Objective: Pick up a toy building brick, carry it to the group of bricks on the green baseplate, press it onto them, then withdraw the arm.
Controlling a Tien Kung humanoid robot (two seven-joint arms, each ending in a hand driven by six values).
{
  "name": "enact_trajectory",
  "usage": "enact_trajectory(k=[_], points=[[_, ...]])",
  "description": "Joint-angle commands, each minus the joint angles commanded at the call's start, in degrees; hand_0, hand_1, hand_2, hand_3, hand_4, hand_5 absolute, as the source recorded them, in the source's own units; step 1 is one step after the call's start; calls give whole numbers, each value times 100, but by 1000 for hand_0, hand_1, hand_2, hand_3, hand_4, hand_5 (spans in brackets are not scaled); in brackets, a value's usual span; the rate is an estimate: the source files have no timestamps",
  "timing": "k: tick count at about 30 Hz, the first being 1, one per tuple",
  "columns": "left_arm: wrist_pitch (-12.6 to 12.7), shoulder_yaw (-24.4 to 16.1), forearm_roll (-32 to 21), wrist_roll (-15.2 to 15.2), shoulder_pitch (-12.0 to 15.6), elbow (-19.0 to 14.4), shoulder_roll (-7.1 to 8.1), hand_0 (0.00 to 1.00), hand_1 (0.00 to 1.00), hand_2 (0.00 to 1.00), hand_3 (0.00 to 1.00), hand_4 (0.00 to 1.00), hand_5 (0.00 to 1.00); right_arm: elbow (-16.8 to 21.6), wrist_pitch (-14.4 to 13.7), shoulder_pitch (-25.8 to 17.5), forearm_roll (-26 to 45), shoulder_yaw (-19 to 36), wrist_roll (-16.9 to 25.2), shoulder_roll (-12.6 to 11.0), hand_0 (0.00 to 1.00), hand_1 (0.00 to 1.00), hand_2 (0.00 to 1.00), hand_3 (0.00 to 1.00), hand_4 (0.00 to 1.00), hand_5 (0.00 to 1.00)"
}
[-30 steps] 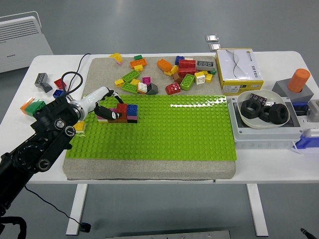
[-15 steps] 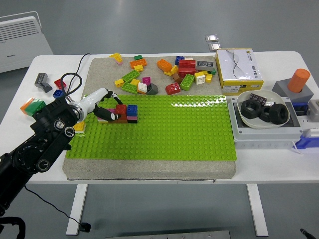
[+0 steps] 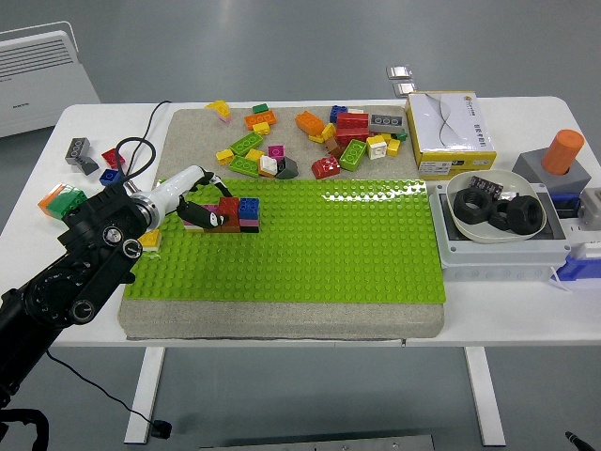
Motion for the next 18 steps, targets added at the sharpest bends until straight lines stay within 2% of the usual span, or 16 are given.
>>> enact_trajectory(k=[5,6,11,12,18], points=[[-3,-7,1,-16,-6,3,1,920,964,949,606,518,2,0,1,7,-7,10,1,-2,517,618,718,803,886,948],[-4,-7,1,-18,-8,4,1,920,965,949,650,547,2,0,1,8,-8,11,1,-2,517,616,718,803,880,944],[-12,-7,-1,-23,-22,15,1,920,965,949,650,547,2,0,4,18,-6,13,3,-3,517,616,718,803,880,944],[-13,-2,-3,-23,-27,18,3,920,969,953,692,584,2,0,5,19,-7,16,3,-3,517,616,718,803,871,932],[-53,70,-19,-12,-54,37,33,920,970,956,688,592,2,0,6,17,10,20,7,-5,517,615,718,802,867,923]])
